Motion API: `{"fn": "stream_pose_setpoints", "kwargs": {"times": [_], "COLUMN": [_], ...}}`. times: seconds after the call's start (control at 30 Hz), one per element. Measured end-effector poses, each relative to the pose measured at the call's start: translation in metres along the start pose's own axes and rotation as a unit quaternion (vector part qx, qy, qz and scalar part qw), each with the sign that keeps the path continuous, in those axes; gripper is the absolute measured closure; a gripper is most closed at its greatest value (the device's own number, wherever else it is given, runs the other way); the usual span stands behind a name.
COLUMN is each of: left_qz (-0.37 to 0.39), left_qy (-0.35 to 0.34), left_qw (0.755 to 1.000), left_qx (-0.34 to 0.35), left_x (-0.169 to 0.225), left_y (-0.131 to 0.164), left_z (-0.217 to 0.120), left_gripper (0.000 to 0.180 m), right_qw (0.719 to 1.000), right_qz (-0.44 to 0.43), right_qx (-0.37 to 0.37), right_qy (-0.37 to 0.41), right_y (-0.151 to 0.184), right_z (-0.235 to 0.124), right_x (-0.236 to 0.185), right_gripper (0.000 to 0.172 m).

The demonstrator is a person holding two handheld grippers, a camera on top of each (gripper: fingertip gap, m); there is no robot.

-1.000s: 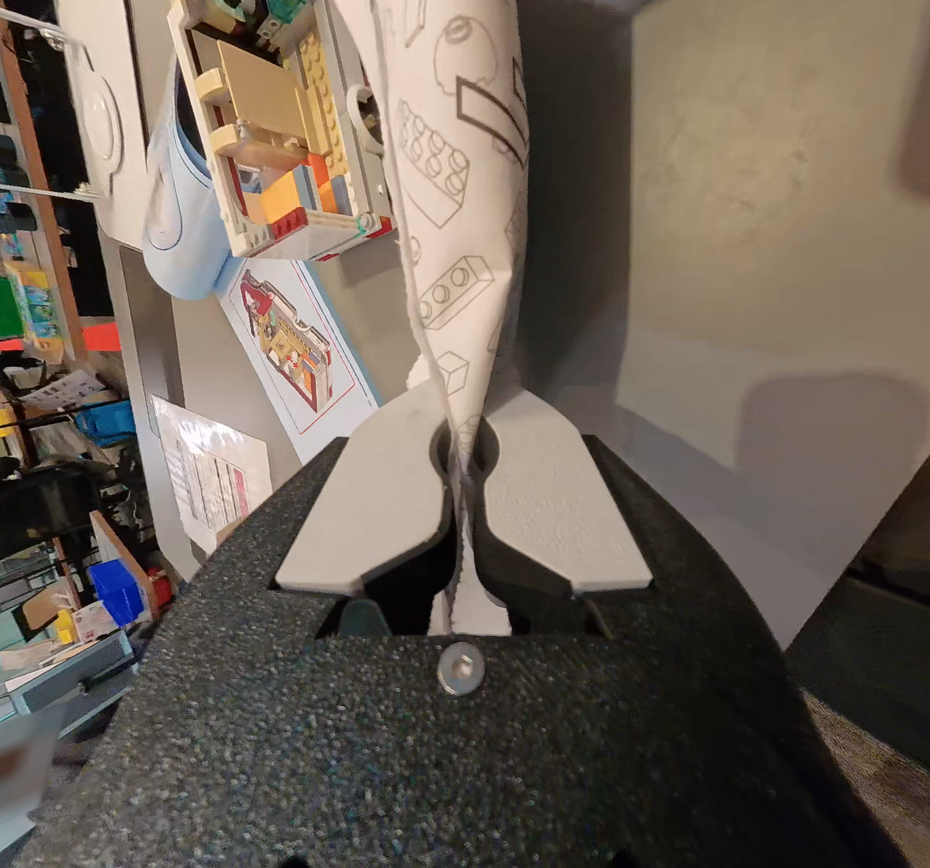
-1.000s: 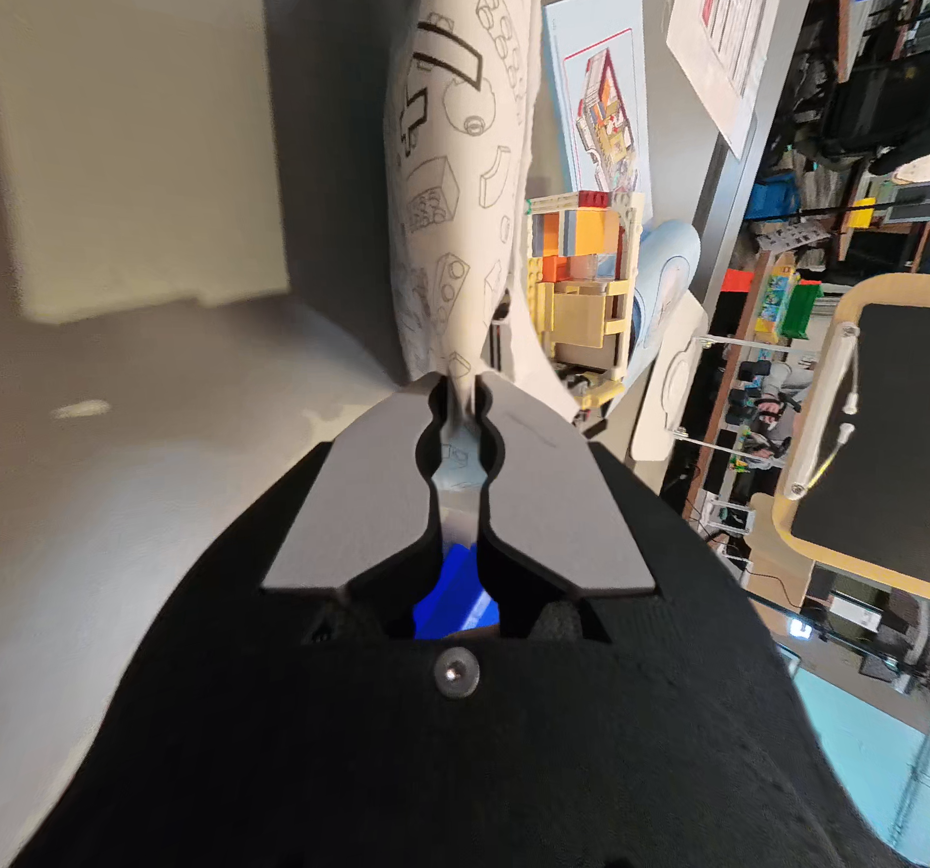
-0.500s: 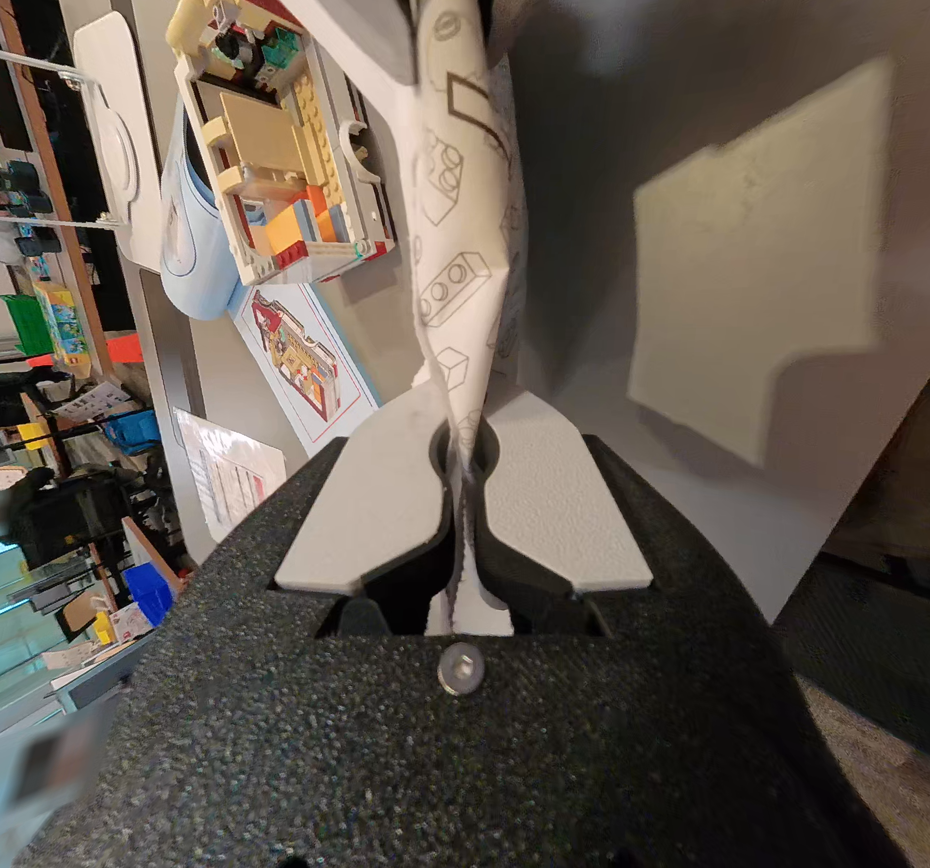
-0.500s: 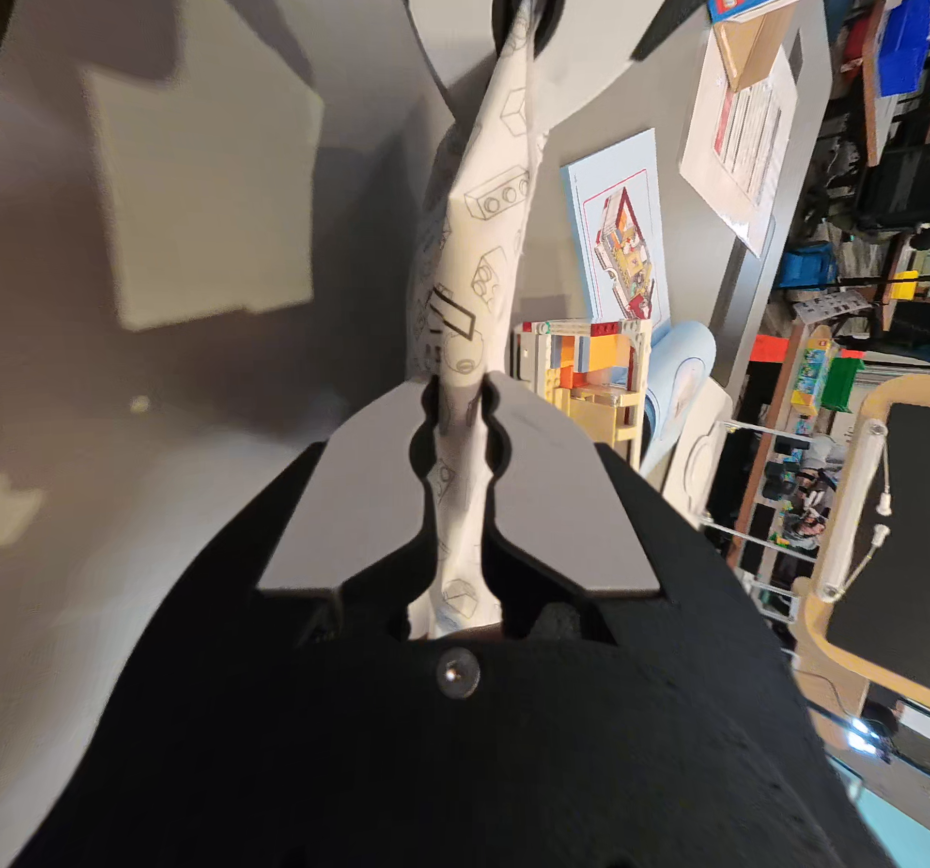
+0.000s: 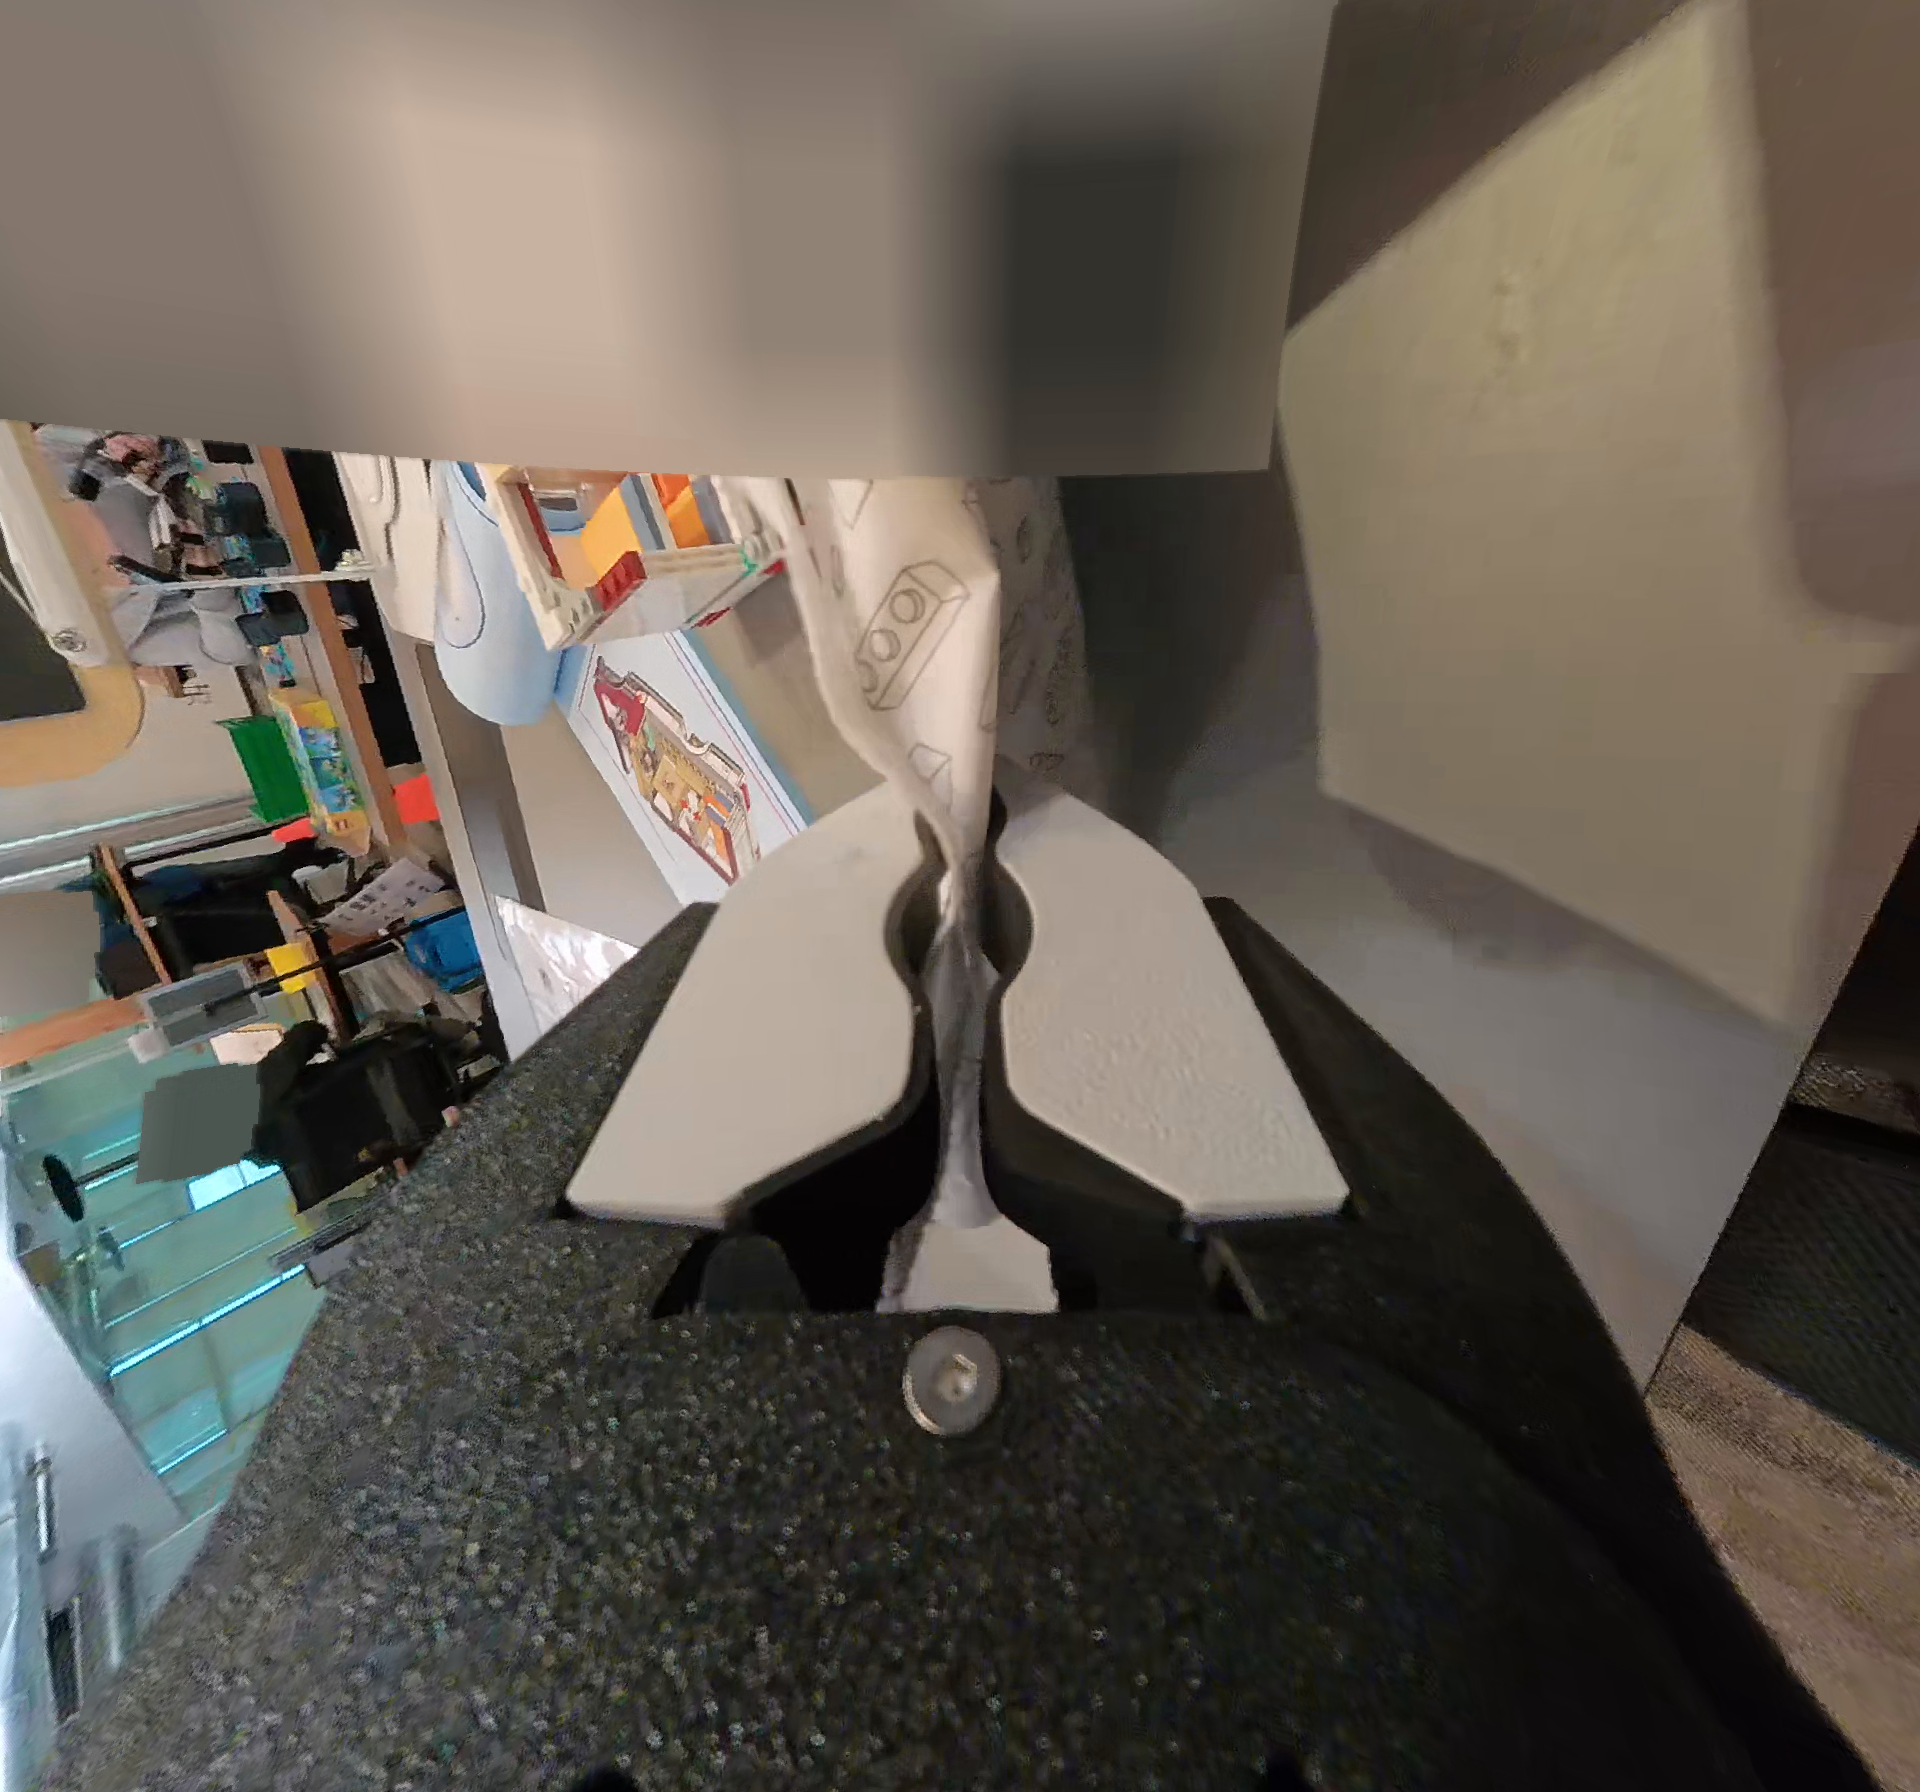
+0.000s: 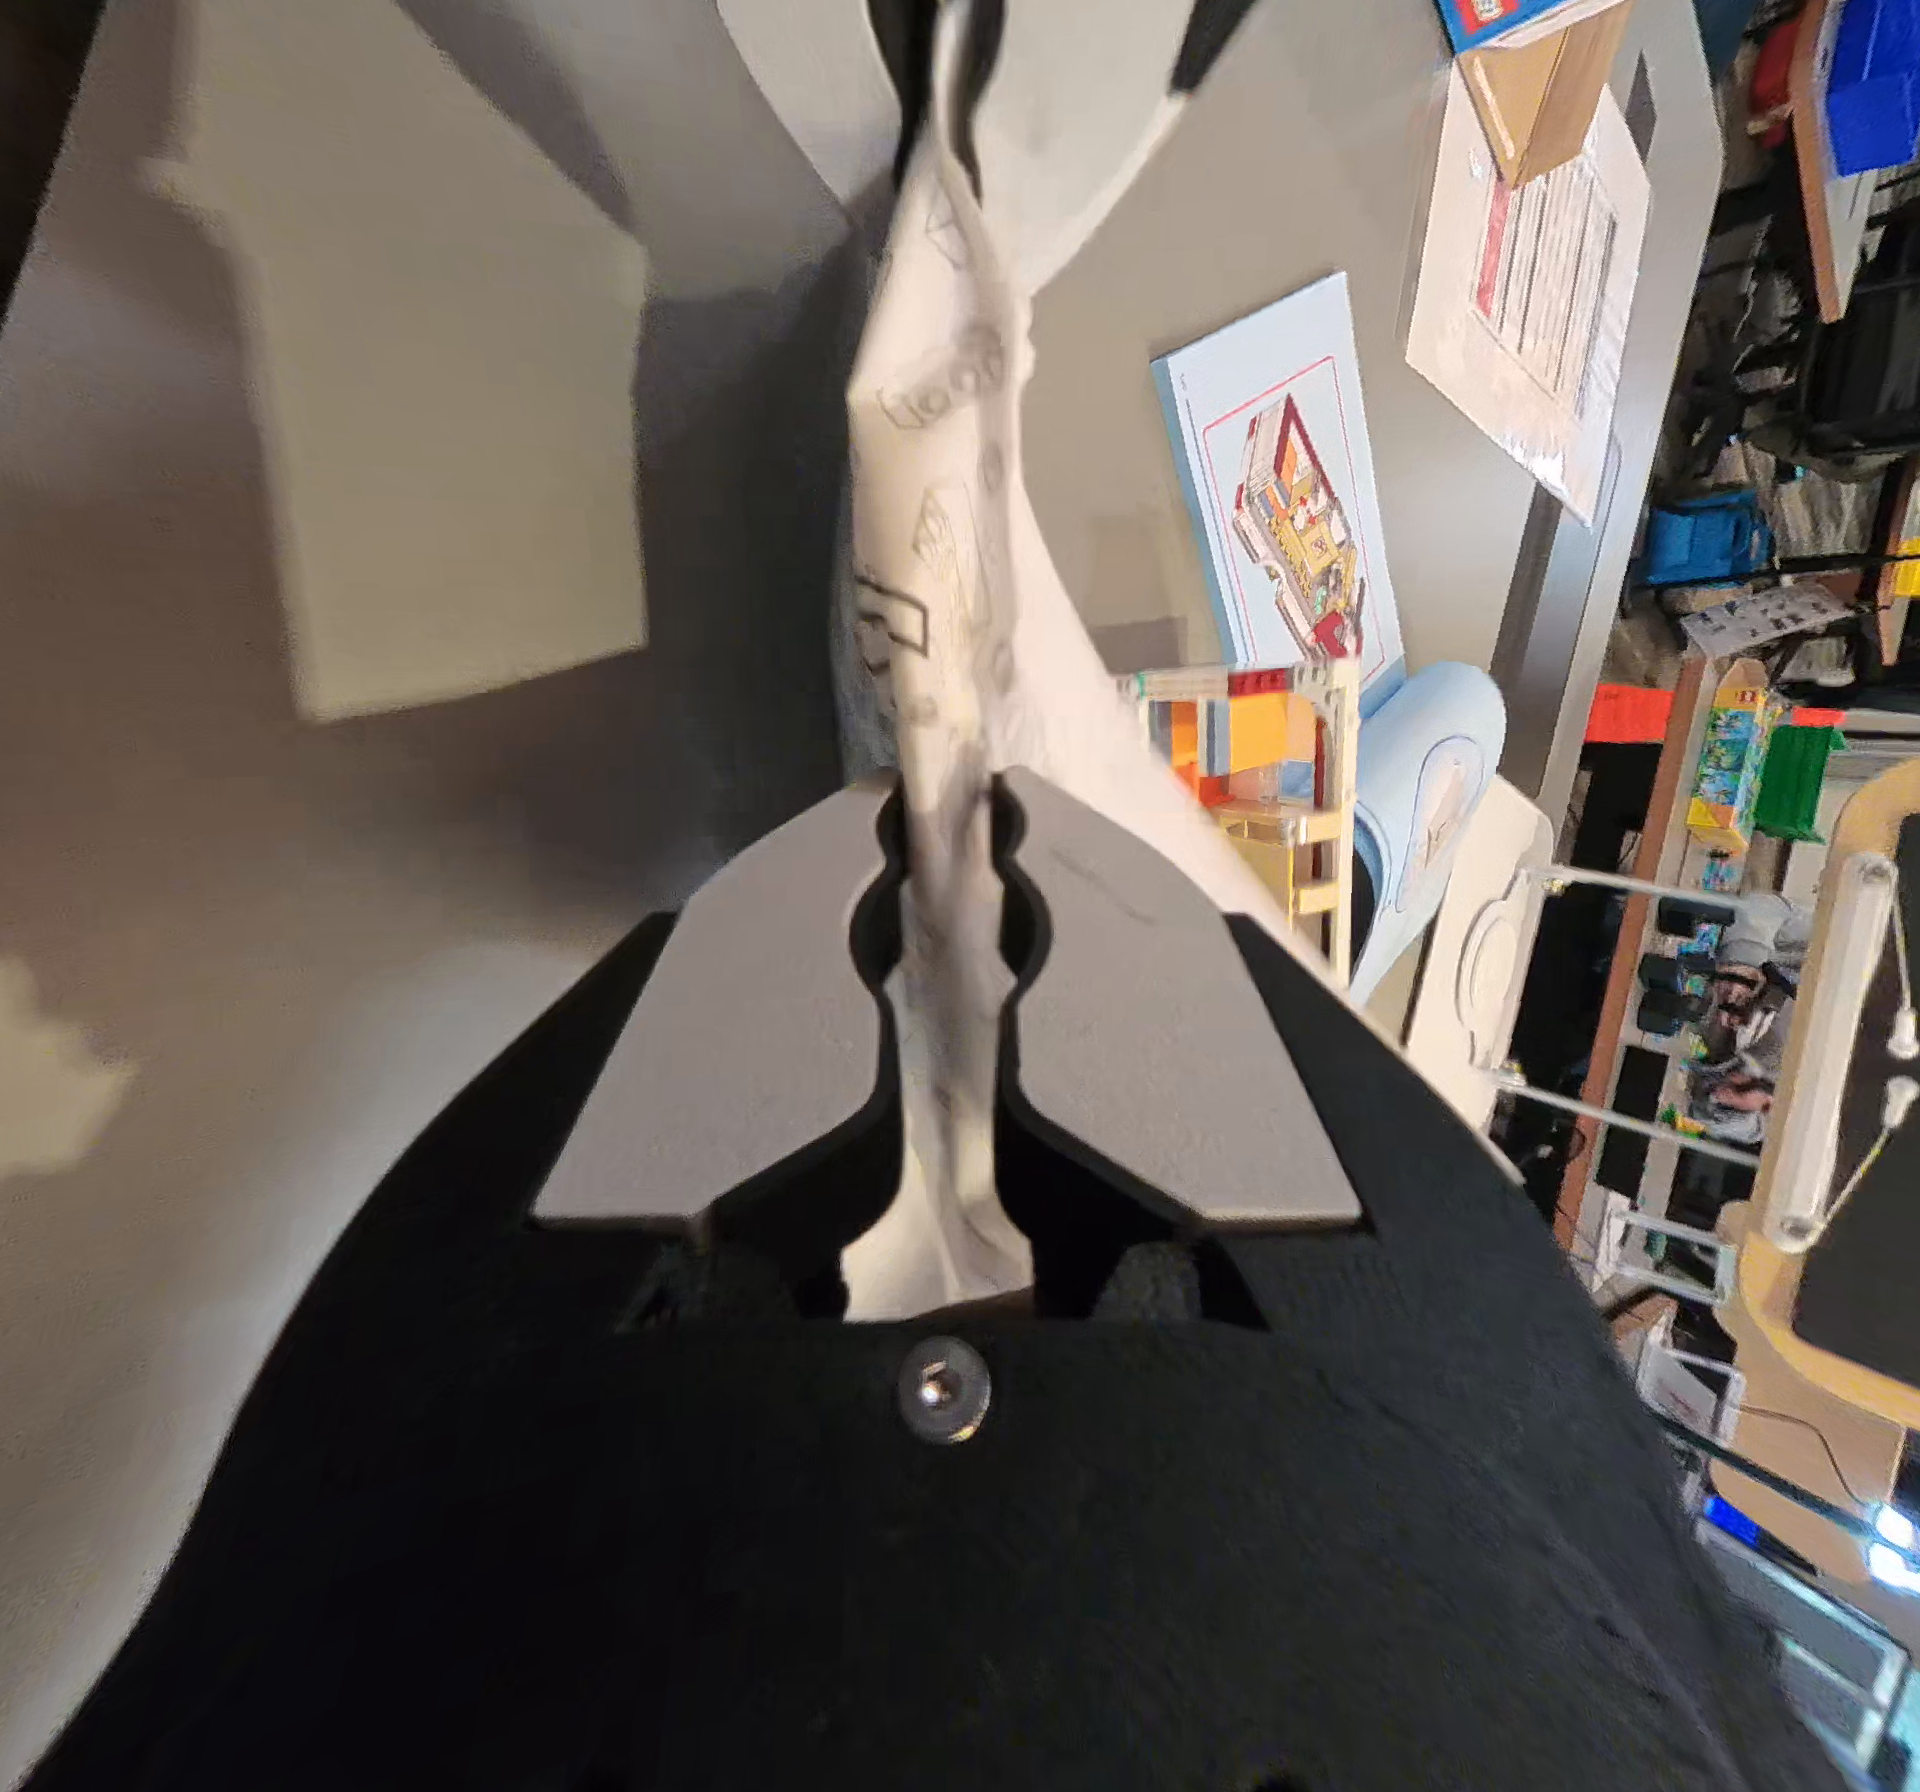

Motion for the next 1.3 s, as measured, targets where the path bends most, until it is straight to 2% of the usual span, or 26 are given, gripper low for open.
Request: {"fn": "stream_pose_setpoints", "kwargs": {"times": [0.07,0.13,0.23,0.37,0.5,0.6,0.67,0.73,0.8,0.9,1.0,1.07,1.17,1.27,1.3], "left_qz": [0.006,0.008,0.006,-0.016,-0.083,-0.076,-0.070,-0.051,-0.046,-0.043,-0.021,-0.020,-0.033,-0.060,-0.067], "left_qy": [0.008,0.008,0.014,0.029,0.074,0.097,0.112,0.122,0.129,0.134,0.139,0.135,0.139,0.154,0.153], "left_qw": [1.000,1.000,1.000,0.999,0.988,0.985,0.983,0.983,0.982,0.981,0.980,0.980,0.978,0.972,0.972], "left_qx": [-0.004,-0.008,-0.002,0.025,0.103,0.118,0.125,0.128,0.131,0.137,0.140,0.142,0.154,0.165,0.163], "left_x": [0.002,0.003,0.004,0.002,-0.005,-0.006,-0.005,-0.003,0.000,0.002,0.007,0.007,0.008,0.011,0.011], "left_y": [0.003,0.005,0.008,0.009,0.009,0.007,0.008,0.012,0.016,0.018,0.020,0.022,0.026,0.029,0.032], "left_z": [0.001,0.001,-0.001,-0.005,-0.017,-0.022,-0.022,-0.020,-0.019,-0.019,-0.020,-0.020,-0.021,-0.020,-0.018], "left_gripper": [0.180,0.180,0.180,0.180,0.179,0.180,0.180,0.180,0.180,0.180,0.180,0.180,0.180,0.178,0.176], "right_qw": [0.999,0.997,0.994,0.997,0.998,0.994,0.996,0.996,0.996,0.995,0.996,0.998,0.997,0.996,0.996], "right_qz": [-0.004,-0.015,-0.034,-0.020,0.044,0.084,0.074,0.076,0.081,0.073,0.051,0.038,0.048,0.051,0.058], "right_qx": [-0.032,-0.064,-0.105,-0.074,-0.042,-0.030,-0.018,-0.004,0.012,0.024,0.026,0.011,0.005,0.004,0.004], "right_qy": [0.018,0.030,0.027,0.008,-0.029,-0.063,-0.047,-0.044,-0.041,-0.061,-0.061,-0.048,-0.064,-0.072,-0.071], "right_y": [0.016,0.033,0.056,0.059,0.065,0.062,0.062,0.061,0.060,0.059,0.056,0.058,0.055,0.052,0.051], "right_z": [-0.002,-0.006,-0.008,-0.007,-0.010,-0.015,-0.019,-0.024,-0.025,-0.023,-0.018,-0.014,-0.013,-0.012,-0.012], "right_x": [0.007,0.013,0.017,0.012,0.008,0.006,0.012,0.016,0.021,0.018,0.018,0.021,0.019,0.017,0.016], "right_gripper": [0.133,0.125,0.141,0.166,0.170,0.168,0.150,0.125,0.116,0.114,0.119,0.140,0.144,0.167,0.168]}}
Point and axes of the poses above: each gripper's, where its closed fingertips meet, z out along the fingers, y out of its underside, x = y × z across the jaws, the point moved 4 cm from there along -z, back along the fingers, and after that the axes turned 9 degrees about y, right-handed, at the moved point
